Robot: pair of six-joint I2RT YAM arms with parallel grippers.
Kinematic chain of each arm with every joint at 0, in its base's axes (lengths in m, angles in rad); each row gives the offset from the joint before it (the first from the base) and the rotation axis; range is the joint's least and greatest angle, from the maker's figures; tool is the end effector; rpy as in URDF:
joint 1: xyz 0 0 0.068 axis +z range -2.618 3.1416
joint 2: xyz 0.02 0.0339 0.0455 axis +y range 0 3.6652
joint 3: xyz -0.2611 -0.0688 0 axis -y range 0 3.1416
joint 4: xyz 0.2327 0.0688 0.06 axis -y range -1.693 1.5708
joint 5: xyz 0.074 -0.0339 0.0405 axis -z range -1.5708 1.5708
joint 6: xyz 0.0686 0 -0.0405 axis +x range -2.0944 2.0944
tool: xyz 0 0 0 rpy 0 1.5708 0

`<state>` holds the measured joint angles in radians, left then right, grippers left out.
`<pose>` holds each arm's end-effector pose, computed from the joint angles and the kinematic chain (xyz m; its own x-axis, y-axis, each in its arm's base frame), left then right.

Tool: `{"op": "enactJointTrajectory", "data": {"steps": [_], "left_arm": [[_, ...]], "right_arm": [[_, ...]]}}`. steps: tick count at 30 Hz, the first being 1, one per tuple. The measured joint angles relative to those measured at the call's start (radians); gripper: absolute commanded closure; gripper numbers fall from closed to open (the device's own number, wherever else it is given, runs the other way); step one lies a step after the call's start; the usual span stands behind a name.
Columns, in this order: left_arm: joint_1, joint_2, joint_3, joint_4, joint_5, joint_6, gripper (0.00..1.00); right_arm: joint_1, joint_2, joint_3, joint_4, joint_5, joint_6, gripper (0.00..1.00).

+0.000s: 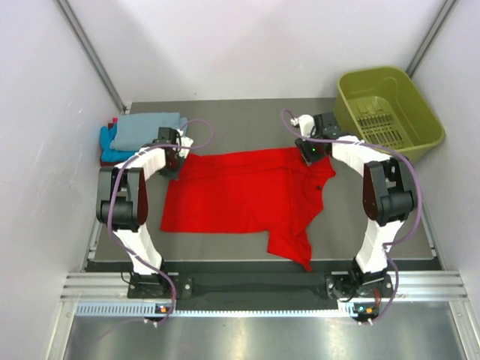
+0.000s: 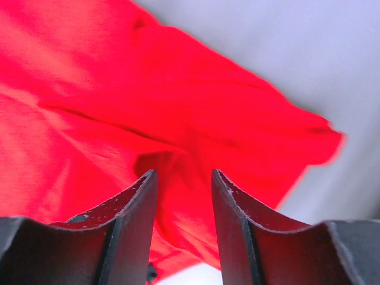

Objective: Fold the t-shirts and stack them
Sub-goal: Fold the tshirt

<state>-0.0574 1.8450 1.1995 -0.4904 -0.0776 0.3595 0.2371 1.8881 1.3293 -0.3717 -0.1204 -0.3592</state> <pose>0.3724 -0.0161 0.1436 -0.8389 0.3995 -0.3696 0.3415 0.9152 0.2140 0.4019 0.1056 0.1751 -0.6232 -0.5096 -0.5932 -0.5576 0.8214 -0.1198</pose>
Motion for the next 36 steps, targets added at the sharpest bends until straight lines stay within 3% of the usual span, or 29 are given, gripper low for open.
{"op": "enactJointTrajectory", "data": {"steps": [13, 36], "left_arm": [[-0.01, 0.017, 0.022, -0.003, -0.013, 0.0, 1.0], [-0.019, 0.03, 0.037, -0.003, -0.016, 0.0, 1.0]], "right_arm": [[0.037, 0.021, 0.034, -0.044, -0.072, 0.024, 0.64], [0.048, -0.033, 0.012, -0.087, -0.114, 0.058, 0.64]]}}
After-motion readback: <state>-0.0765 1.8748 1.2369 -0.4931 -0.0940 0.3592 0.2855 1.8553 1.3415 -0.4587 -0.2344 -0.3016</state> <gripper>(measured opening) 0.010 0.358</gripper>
